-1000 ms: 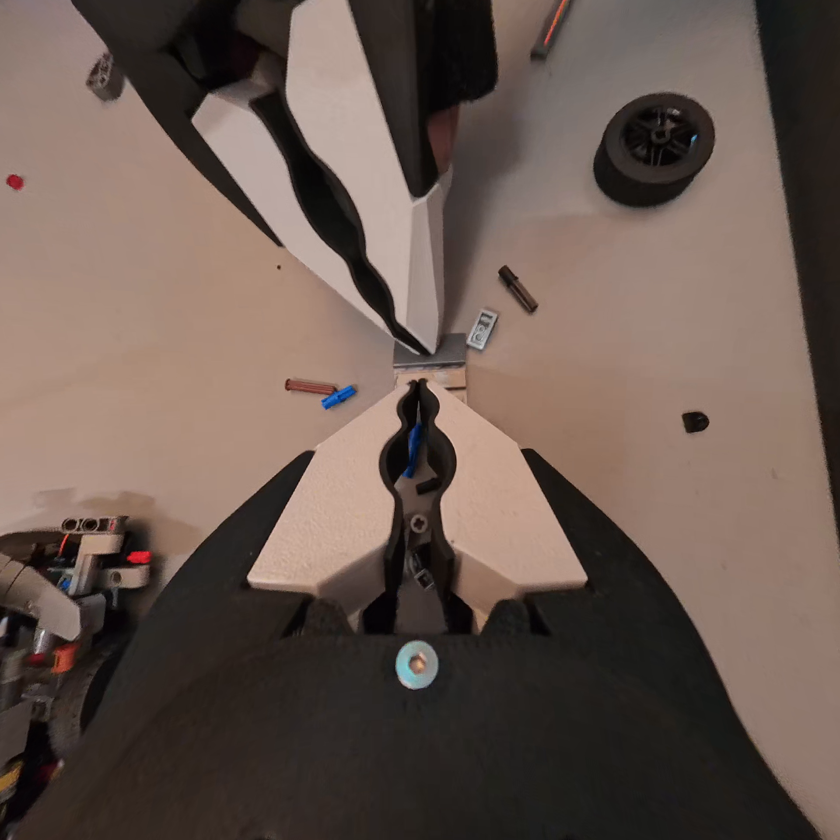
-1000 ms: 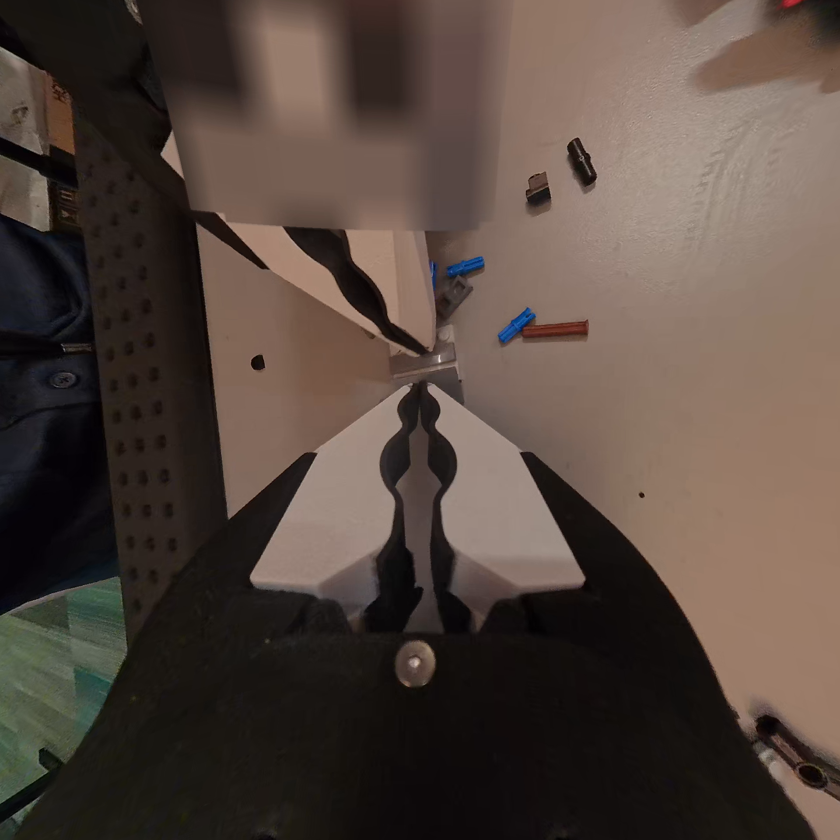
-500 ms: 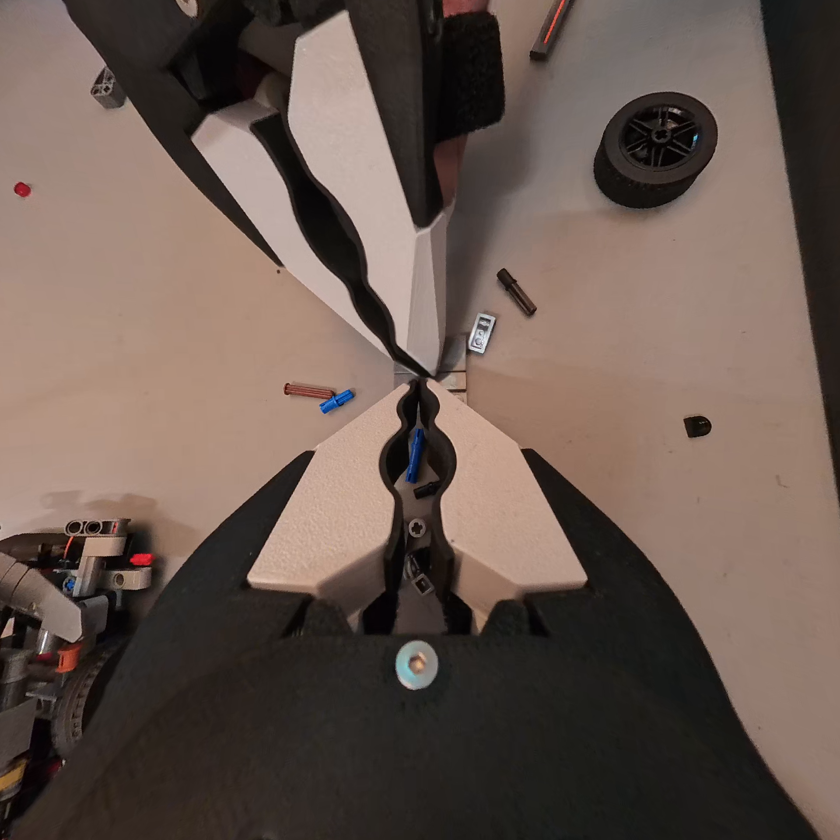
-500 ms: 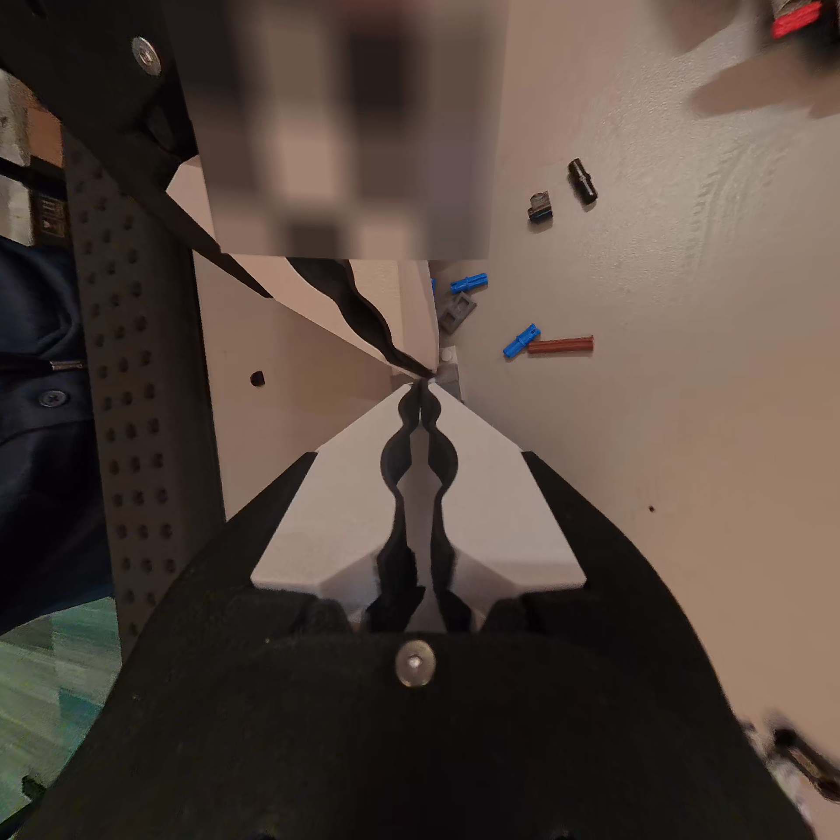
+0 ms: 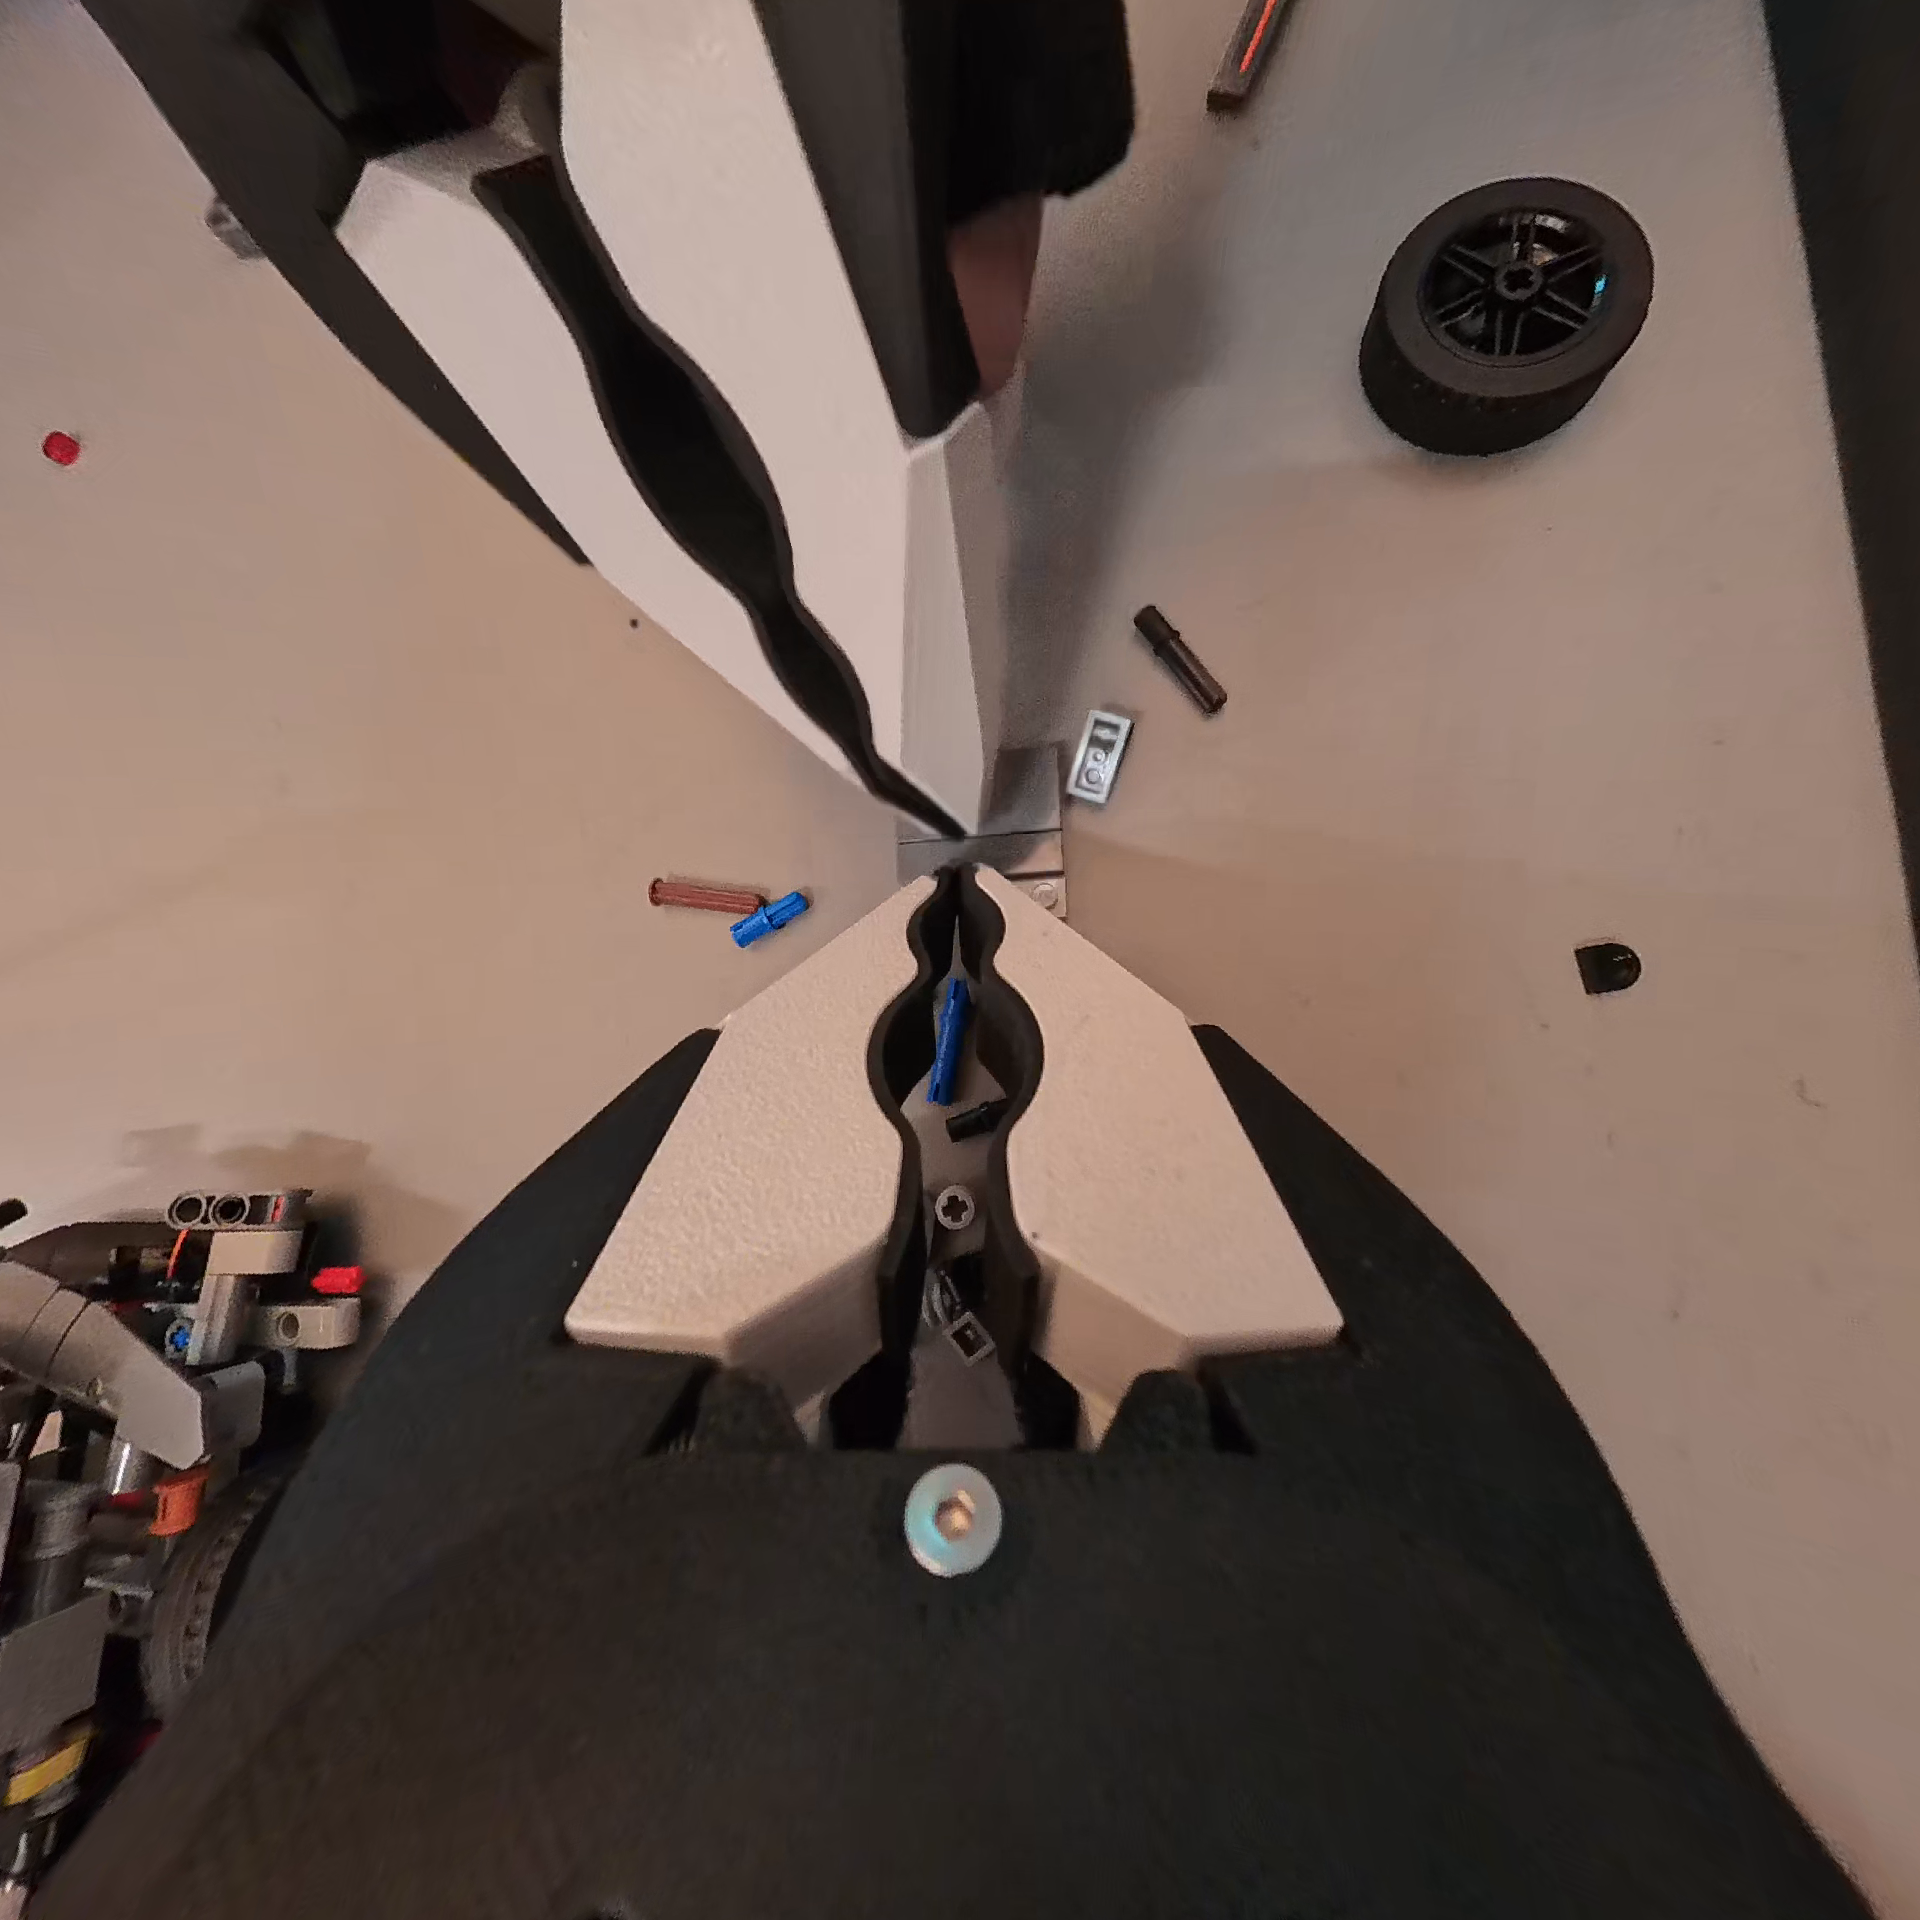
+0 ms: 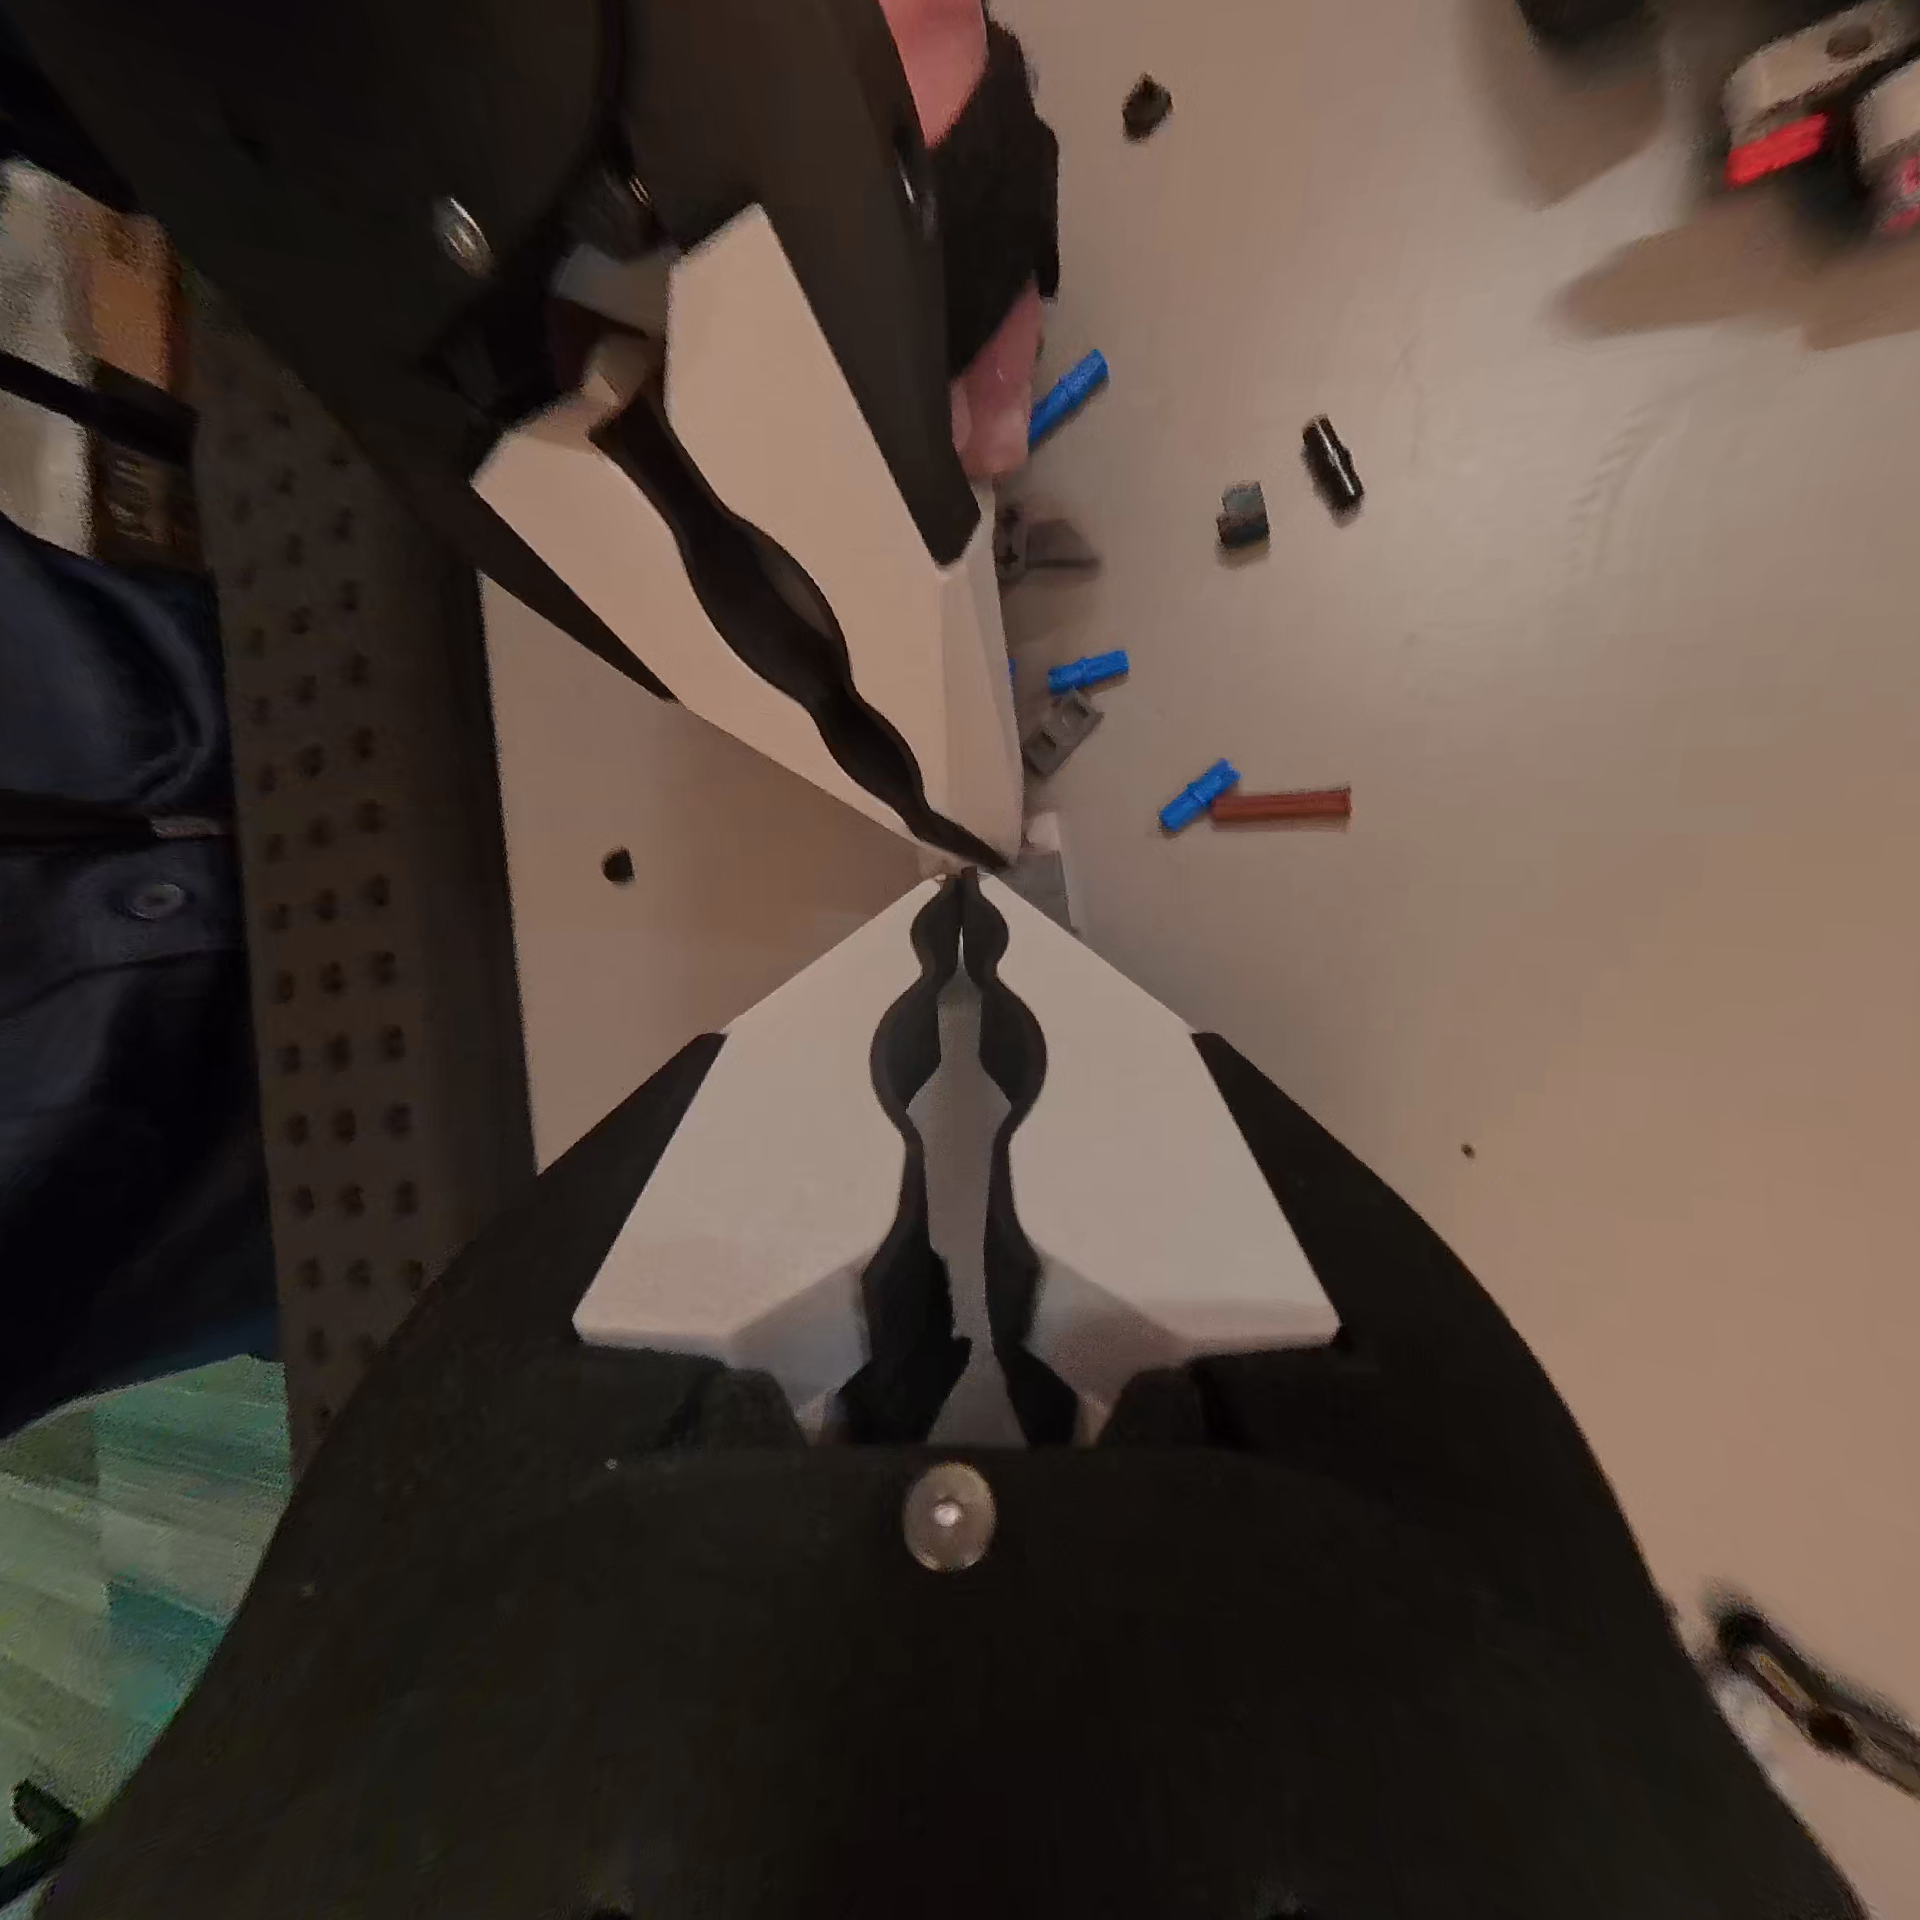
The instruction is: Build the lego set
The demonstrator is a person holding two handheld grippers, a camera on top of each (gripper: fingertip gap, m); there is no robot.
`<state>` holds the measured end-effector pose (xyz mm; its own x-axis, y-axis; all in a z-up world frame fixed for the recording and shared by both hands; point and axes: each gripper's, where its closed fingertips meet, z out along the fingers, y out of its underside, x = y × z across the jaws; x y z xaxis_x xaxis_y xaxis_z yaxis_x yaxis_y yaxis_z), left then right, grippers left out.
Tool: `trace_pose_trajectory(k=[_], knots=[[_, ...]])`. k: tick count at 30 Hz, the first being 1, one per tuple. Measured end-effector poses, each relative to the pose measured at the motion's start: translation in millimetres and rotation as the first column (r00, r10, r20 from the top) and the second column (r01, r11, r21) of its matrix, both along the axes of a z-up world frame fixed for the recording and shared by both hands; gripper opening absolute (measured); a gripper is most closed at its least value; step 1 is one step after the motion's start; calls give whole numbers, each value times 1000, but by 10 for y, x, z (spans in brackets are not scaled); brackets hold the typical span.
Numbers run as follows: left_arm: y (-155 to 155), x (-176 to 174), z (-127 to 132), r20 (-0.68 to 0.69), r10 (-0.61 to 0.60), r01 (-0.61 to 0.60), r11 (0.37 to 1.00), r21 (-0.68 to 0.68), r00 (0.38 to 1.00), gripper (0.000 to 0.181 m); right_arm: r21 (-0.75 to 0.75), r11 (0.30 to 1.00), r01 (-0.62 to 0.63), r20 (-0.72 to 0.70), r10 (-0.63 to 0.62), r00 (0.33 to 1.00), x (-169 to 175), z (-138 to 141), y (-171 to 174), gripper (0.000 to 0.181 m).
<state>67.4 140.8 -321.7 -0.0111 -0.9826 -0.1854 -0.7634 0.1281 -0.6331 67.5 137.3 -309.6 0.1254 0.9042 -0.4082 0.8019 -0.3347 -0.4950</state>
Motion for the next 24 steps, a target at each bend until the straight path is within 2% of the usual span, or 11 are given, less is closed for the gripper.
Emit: trace_pose_trajectory(k=[3,6,18,21,24], knots=[[0,10,1,3,1,-1,1000,4,1000,0,-57,998,-11,-23,9,1000,25,37,-51,0],[-1,15,2,11,3,-3,1000,-12,1000,0,-51,998,-41,32,42,999,46,-77,-116,0],[-2,15,3,4,4,-4,1000,7,1000,0,-130,991,-36,-27,32,999,22,-91,-170,0],[1,16,2,5,3,-3,1000,10,1000,0,-159,987,-16,-37,11,999,29,-86,-136,0],[2,17,2,6,3,-3,1000,9,1000,0,-116,993,21,-30,-25,999,52,-85,-19,0]])
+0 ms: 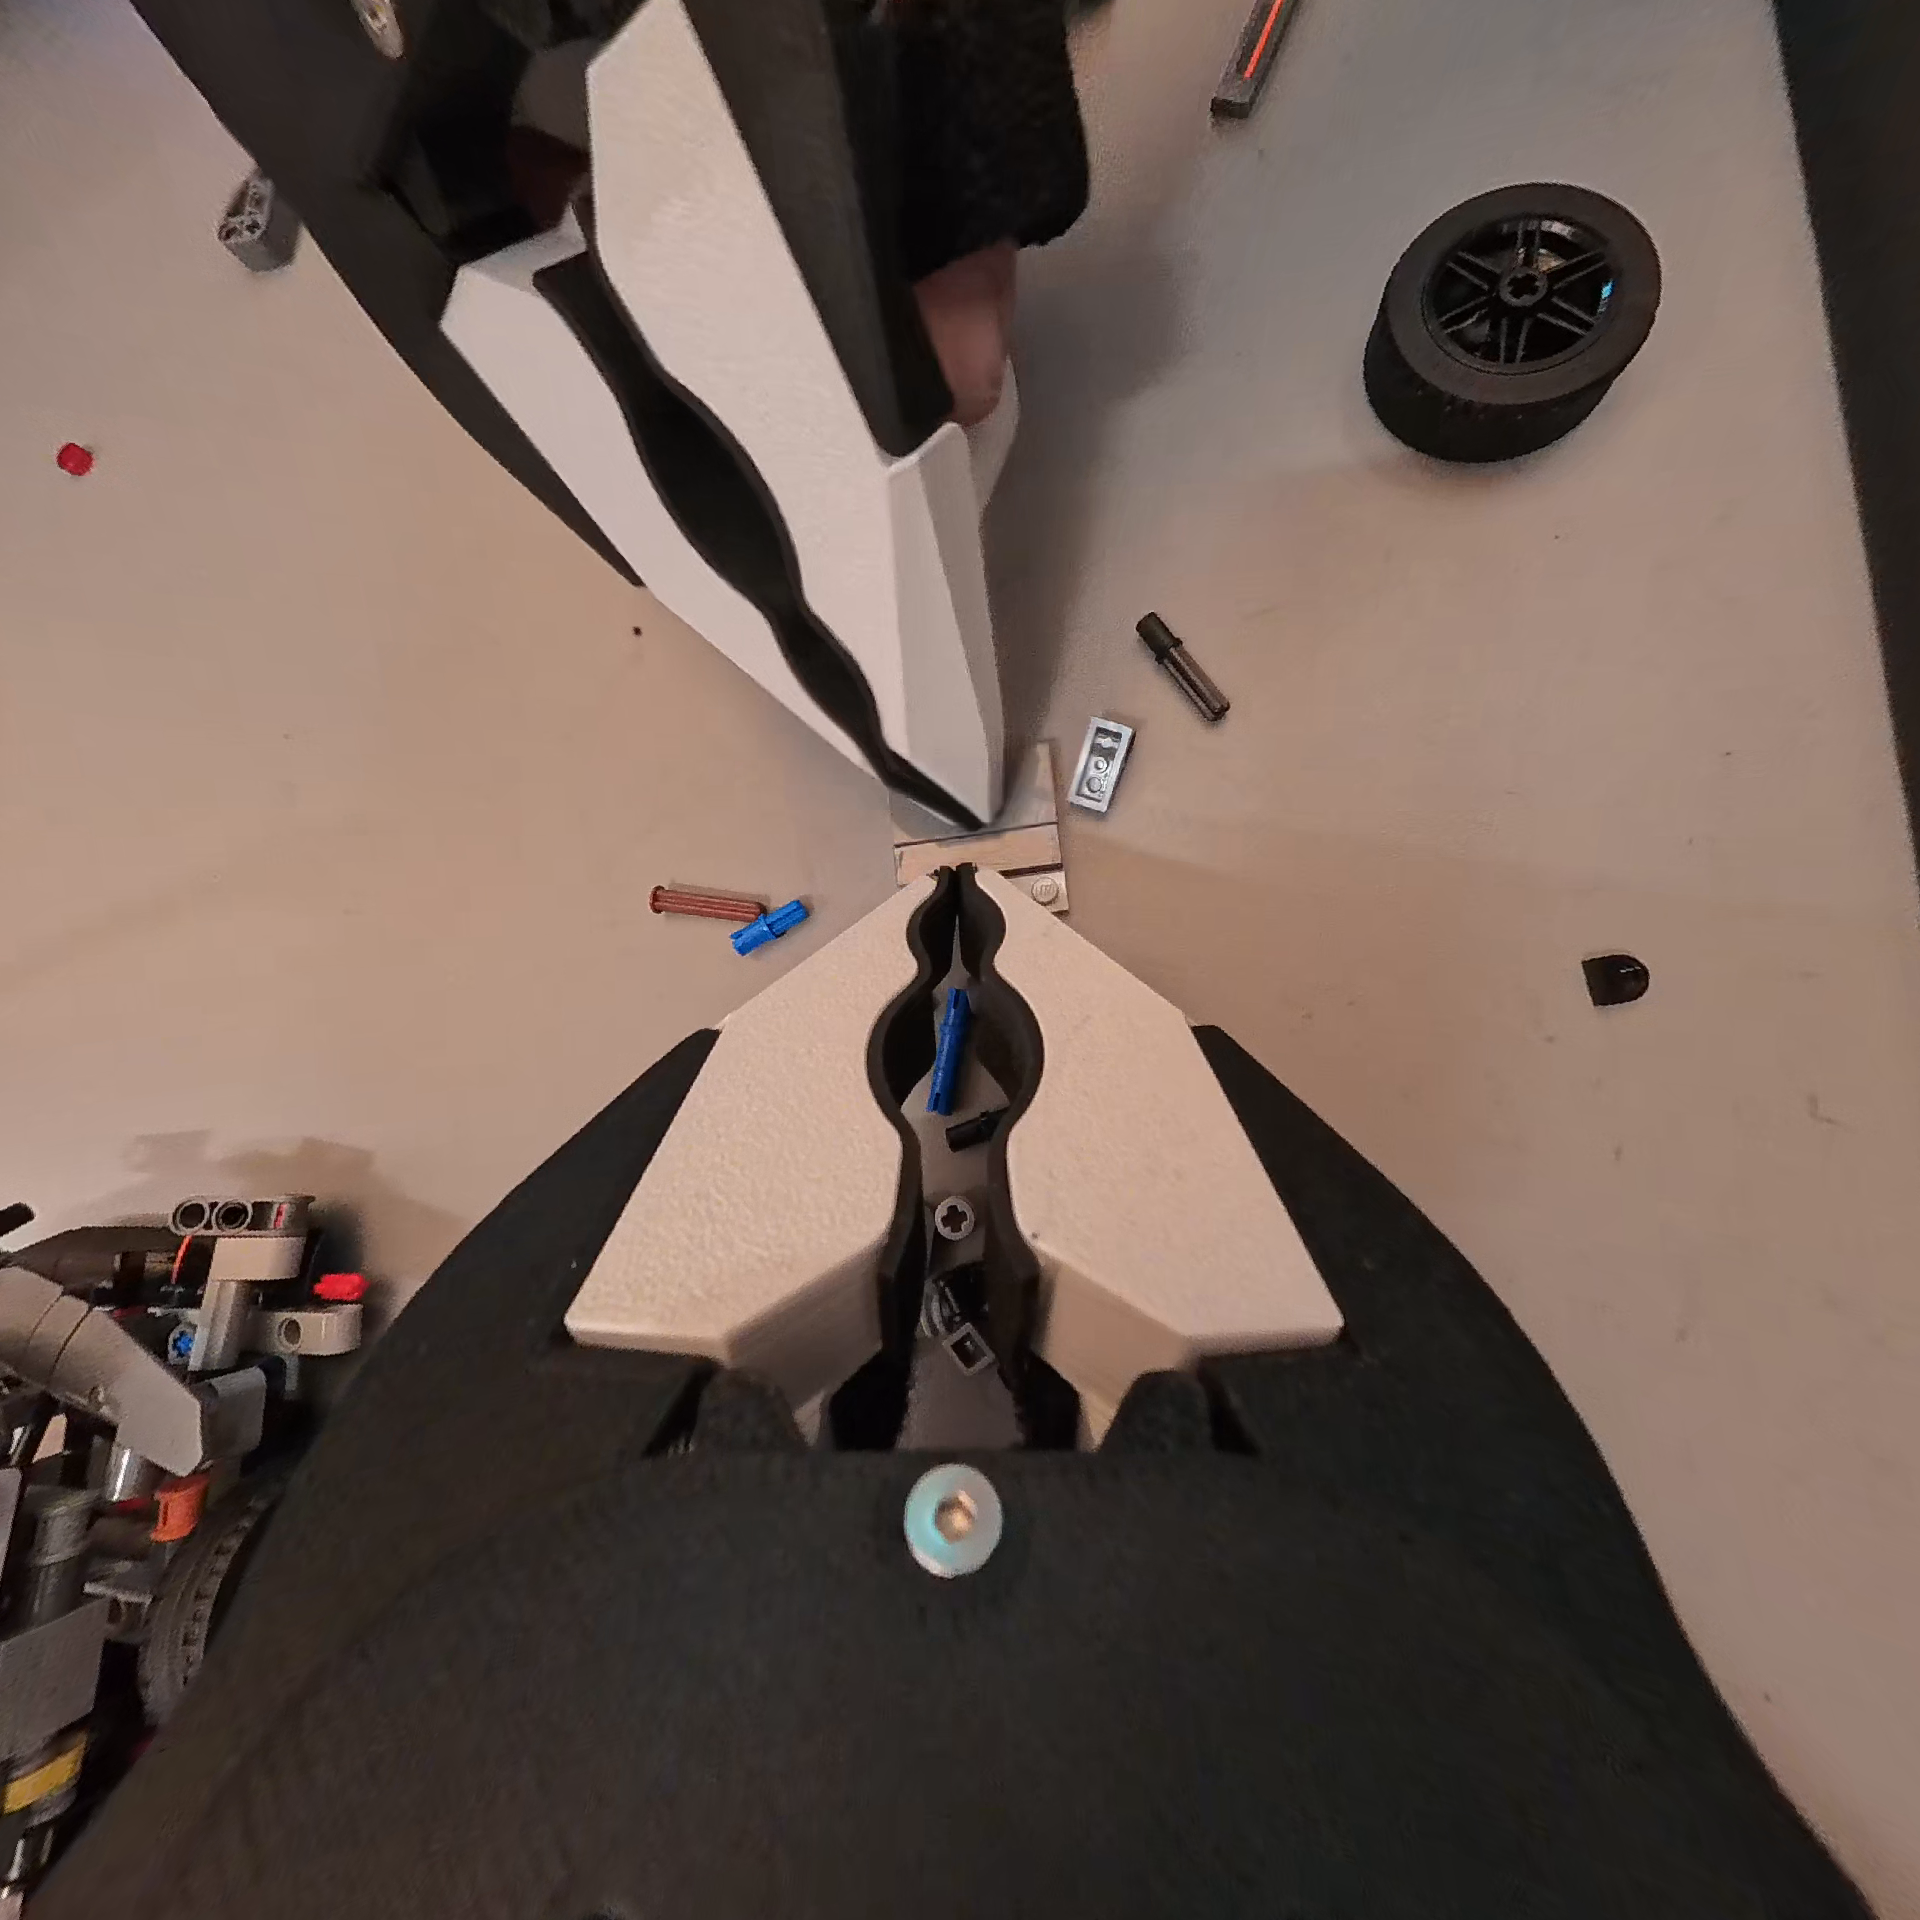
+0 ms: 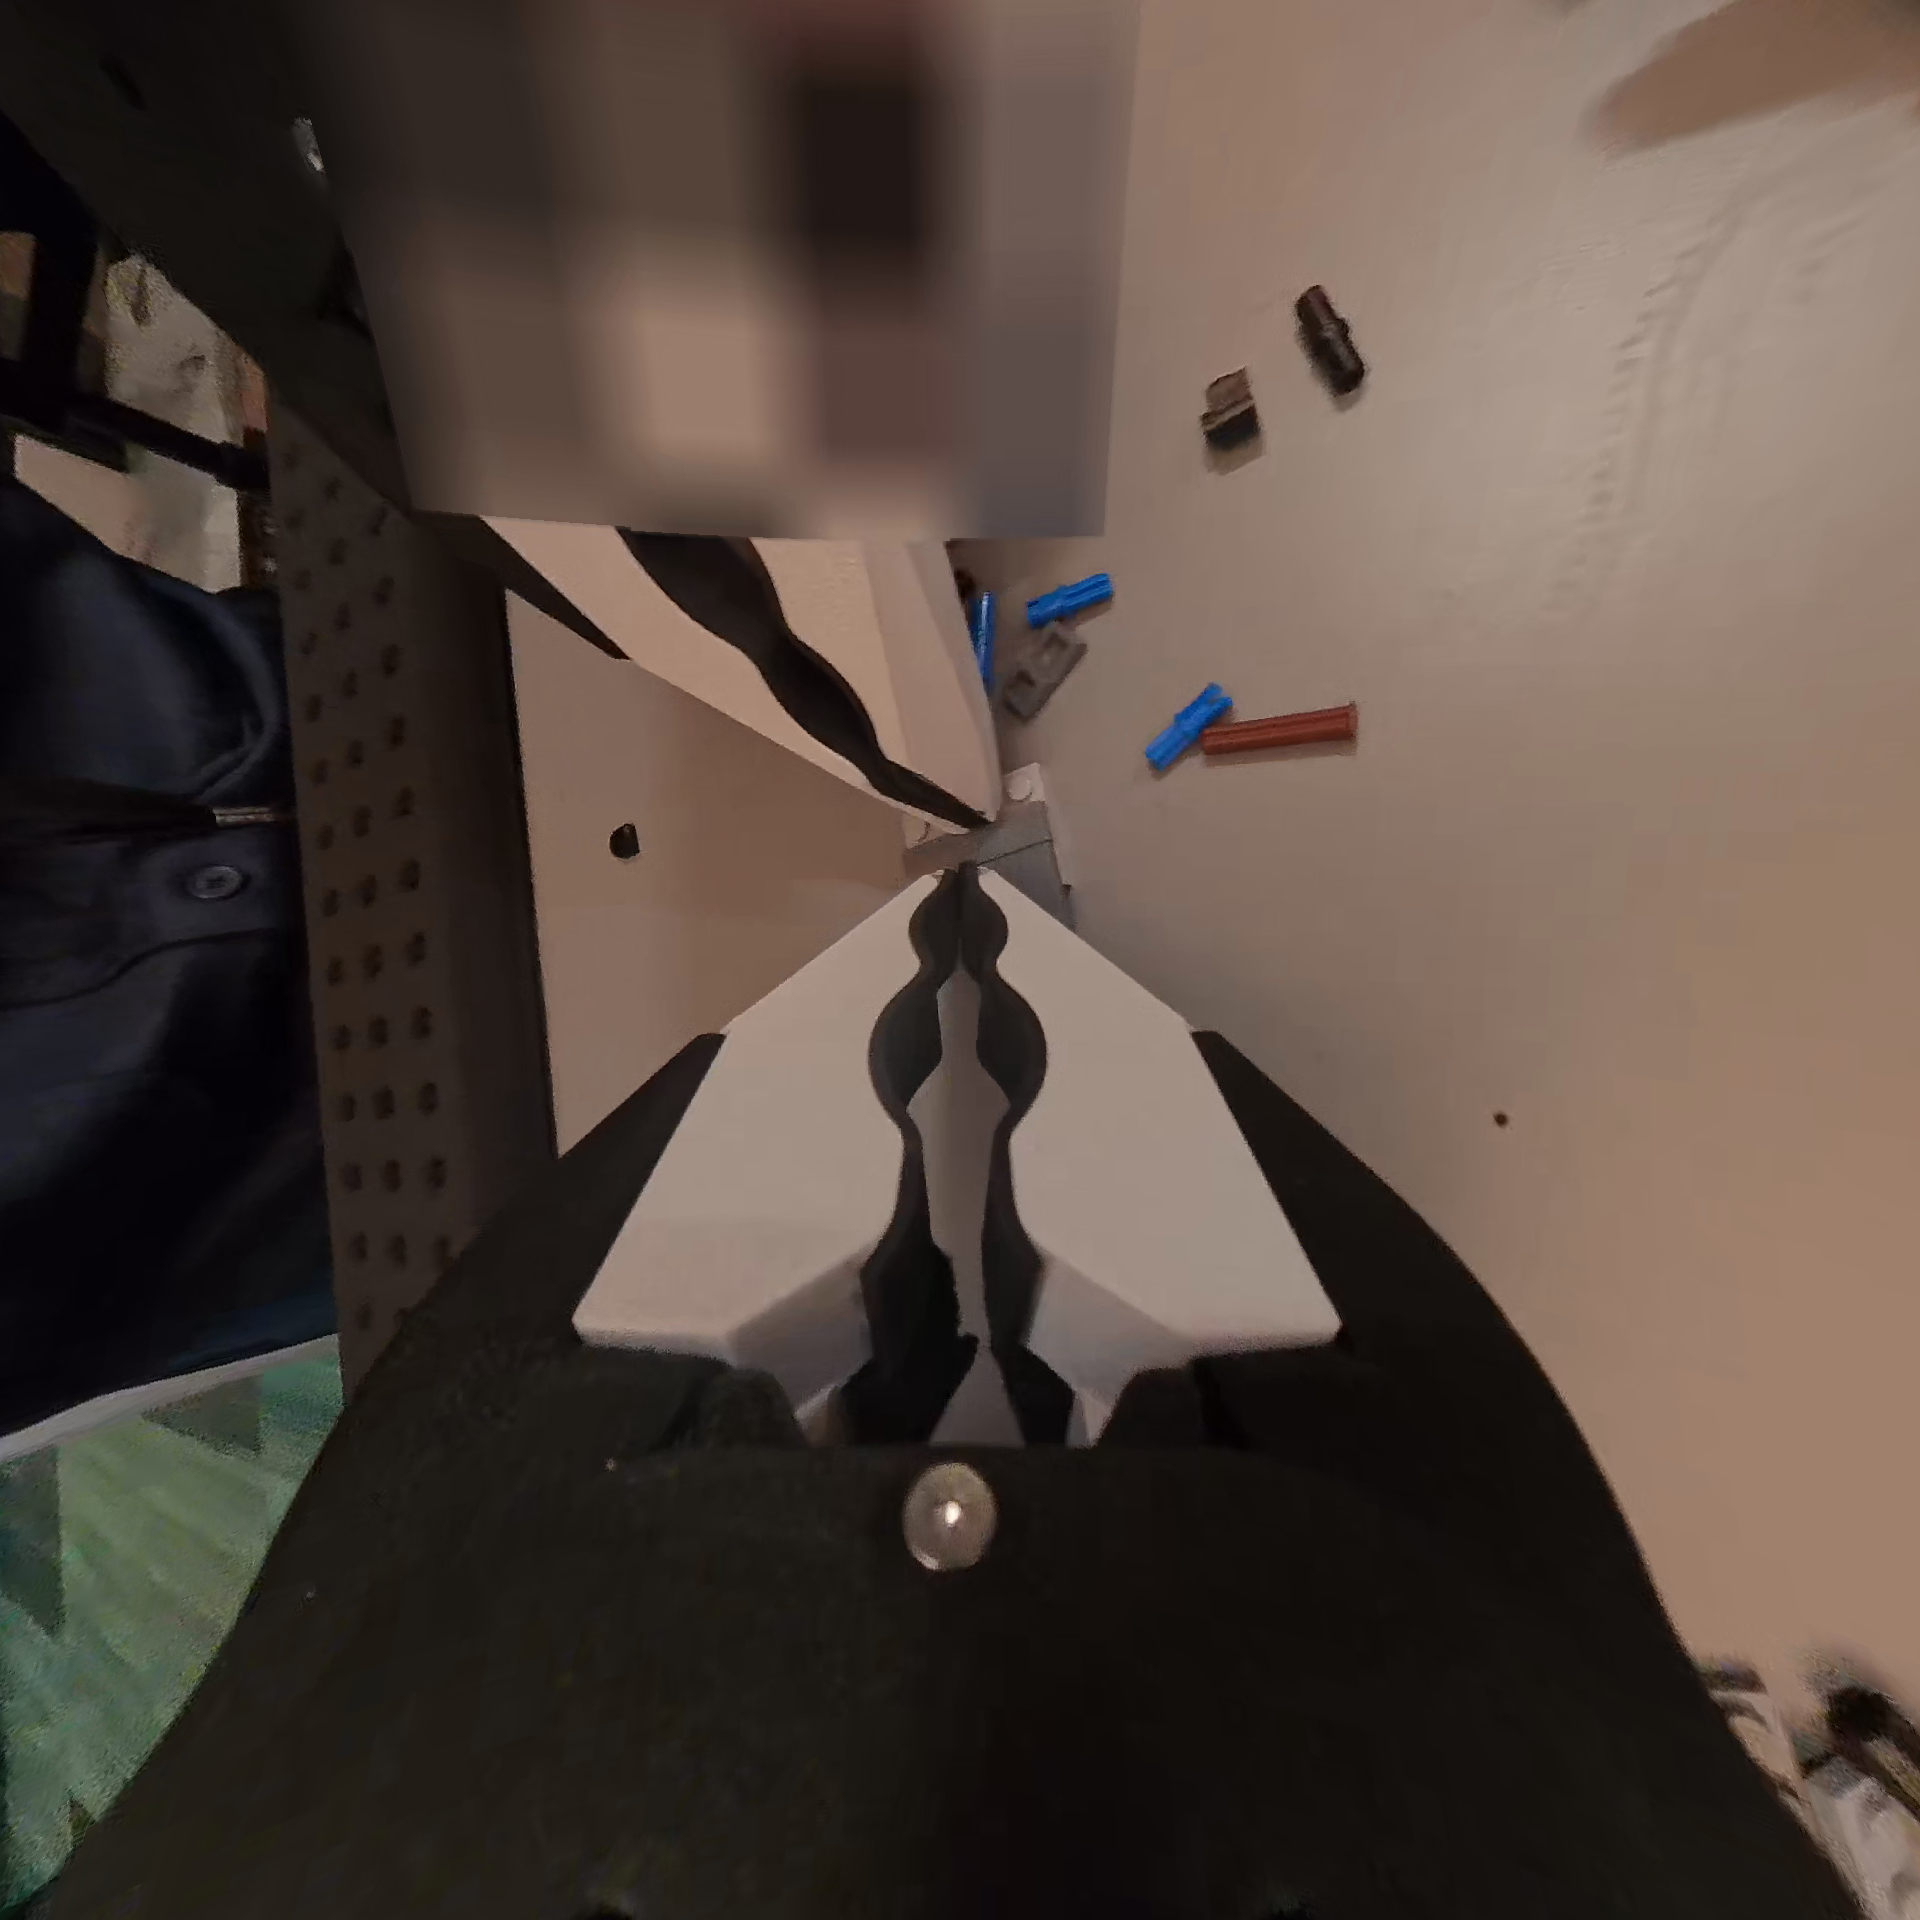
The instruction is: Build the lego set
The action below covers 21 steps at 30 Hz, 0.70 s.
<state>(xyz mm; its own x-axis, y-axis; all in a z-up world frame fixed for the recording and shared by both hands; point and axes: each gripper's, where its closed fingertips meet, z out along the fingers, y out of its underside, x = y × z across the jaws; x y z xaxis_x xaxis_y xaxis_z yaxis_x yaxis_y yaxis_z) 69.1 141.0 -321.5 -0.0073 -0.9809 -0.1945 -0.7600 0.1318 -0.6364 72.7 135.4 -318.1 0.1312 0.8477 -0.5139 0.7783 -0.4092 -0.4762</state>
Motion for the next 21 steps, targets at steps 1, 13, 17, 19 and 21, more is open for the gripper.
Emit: trace_pose_trajectory(k=[1,13,17,19,21], knots=[[0,1,0,0,1,-1,1000,0,1000,0,-1,1000,8,-3,-8,1000,2,0,12,0],[-4,10,-3,3,2,-2,1000,-6,1000,0,126,990,55,1,-55,998,-35,-3,160,0],[-9,17,-4,4,2,-2,1000,-5,1000,0,182,980,85,30,-92,995,-8,-45,269,0],[-6,22,-3,4,6,-6,1000,1,1000,0,159,985,64,-8,-64,998,3,59,266,0],[5,23,-2,2,14,-14,1000,7,1000,0,149,981,123,-131,-103,986,-20,395,372,0]])
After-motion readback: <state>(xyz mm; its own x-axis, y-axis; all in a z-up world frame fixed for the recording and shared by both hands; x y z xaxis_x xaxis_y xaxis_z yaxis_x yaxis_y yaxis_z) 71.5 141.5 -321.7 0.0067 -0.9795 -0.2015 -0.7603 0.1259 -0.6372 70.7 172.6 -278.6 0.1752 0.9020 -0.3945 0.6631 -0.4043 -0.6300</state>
